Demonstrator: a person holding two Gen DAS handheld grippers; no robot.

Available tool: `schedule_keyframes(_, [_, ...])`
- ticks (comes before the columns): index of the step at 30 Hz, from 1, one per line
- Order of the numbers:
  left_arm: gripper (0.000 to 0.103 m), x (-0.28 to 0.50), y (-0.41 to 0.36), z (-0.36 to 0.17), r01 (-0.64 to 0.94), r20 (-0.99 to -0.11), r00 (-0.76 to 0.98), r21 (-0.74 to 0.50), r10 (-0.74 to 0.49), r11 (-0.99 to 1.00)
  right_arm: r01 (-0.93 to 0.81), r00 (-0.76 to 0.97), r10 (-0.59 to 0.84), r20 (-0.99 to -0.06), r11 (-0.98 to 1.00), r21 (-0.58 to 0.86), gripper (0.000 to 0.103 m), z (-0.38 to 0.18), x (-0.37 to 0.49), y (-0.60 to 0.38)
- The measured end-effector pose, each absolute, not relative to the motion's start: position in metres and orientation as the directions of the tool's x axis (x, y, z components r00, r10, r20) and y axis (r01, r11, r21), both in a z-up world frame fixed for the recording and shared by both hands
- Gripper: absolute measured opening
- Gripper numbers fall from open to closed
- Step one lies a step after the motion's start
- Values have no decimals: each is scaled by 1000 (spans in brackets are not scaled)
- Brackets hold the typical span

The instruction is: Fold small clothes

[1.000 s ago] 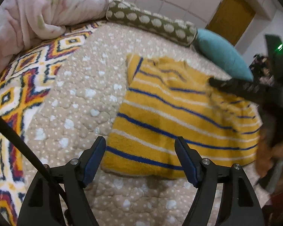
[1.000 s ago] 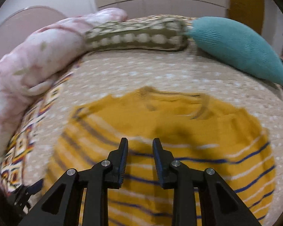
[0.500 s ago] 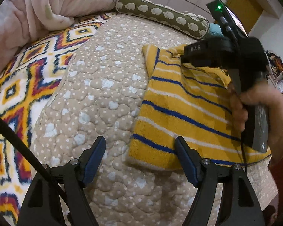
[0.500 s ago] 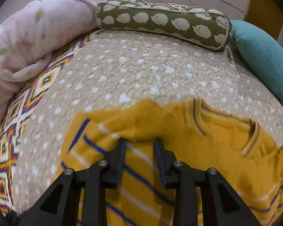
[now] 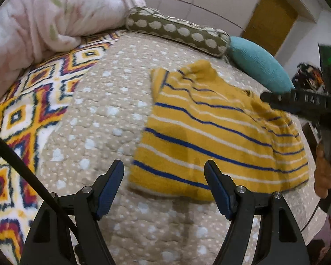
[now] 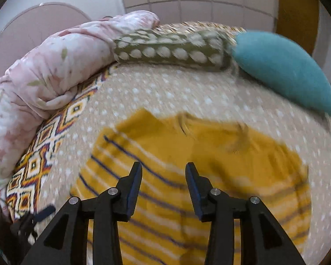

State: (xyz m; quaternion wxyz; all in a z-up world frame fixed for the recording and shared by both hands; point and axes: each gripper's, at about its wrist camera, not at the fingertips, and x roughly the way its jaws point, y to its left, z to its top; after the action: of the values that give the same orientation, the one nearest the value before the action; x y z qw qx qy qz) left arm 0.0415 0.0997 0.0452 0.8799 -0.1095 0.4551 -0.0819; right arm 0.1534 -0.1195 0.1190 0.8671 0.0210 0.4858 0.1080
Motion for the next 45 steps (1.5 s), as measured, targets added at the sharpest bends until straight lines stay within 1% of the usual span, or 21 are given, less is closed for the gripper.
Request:
schedule_keyframes(2, [74, 40, 86, 43, 56, -793, 572, -215, -208, 975, -118, 483, 215, -849, 976, 181, 44, 105, 143, -145])
schedule_keyframes(5, [74, 41, 78, 34, 63, -808, 567, -151, -160, 987, -21, 451, 176, -875, 982, 186, 44, 79, 144, -177])
schedule_keyframes(7, [74, 44, 77, 28, 66, -823, 546, -146, -158, 987, 43, 449, 89, -889, 992, 121, 44, 65, 149, -196])
schedule_keyframes(9, [74, 47, 79, 23, 62, -831, 534, -149, -159, 987, 89, 477, 15, -879, 994, 65, 44, 61, 155, -212])
schedule_keyframes(11, [74, 49, 83, 23, 57, -832, 526, -171, -175, 984, 125, 493, -30, -869, 991, 37, 44, 65, 156, -221])
schedule_keyframes(13, [74, 49, 85, 25, 53, -829, 528, -184, -184, 982, 137, 510, -37, -860, 990, 39, 44, 74, 154, -225])
schedule_keyframes(14, [74, 47, 85, 27, 53, -826, 532, -188, -187, 981, 136, 518, -37, -855, 990, 39, 44, 78, 152, -225])
schedule_keyframes(16, [74, 43, 85, 34, 56, -812, 551, -192, -190, 980, 127, 543, -23, -839, 990, 55, 48, 90, 144, -223])
schedule_keyframes(18, [74, 41, 86, 40, 53, -799, 572, -190, -186, 980, 111, 567, 8, -824, 990, 86, 51, 101, 136, -218])
schedule_keyframes(20, [74, 39, 87, 43, 46, -791, 584, -191, -181, 981, 72, 575, 68, -815, 988, 134, 51, 110, 121, -208])
schedule_keyframes(23, [74, 40, 91, 44, 32, -787, 594, -184, -167, 982, -11, 567, 144, -811, 986, 167, 51, 110, 102, -184])
schedule_keyframes(26, [74, 38, 95, 48, 18, -776, 613, -175, -149, 984, -88, 547, 173, -819, 985, 149, 51, 98, 91, -155])
schedule_keyframes(30, [74, 36, 103, 54, -6, -752, 650, -155, -114, 988, -159, 519, 154, -841, 984, 82, 52, 71, 76, -125])
schedule_keyframes(32, [74, 34, 106, 57, -13, -739, 665, -155, -107, 988, -174, 487, 149, -861, 982, 71, 55, 53, 71, -117])
schedule_keyframes(34, [74, 33, 108, 60, -18, -730, 676, -153, -100, 988, -173, 491, 133, -861, 983, 53, 60, 44, 65, -115])
schedule_keyframes(37, [74, 31, 110, 64, -19, -711, 696, -162, -103, 987, -178, 514, 122, -849, 983, 34, 64, 40, 59, -113])
schedule_keyframes(45, [74, 27, 107, 70, -9, -679, 725, -172, -112, 985, -160, 542, 115, -833, 987, 32, 68, 38, 54, -113])
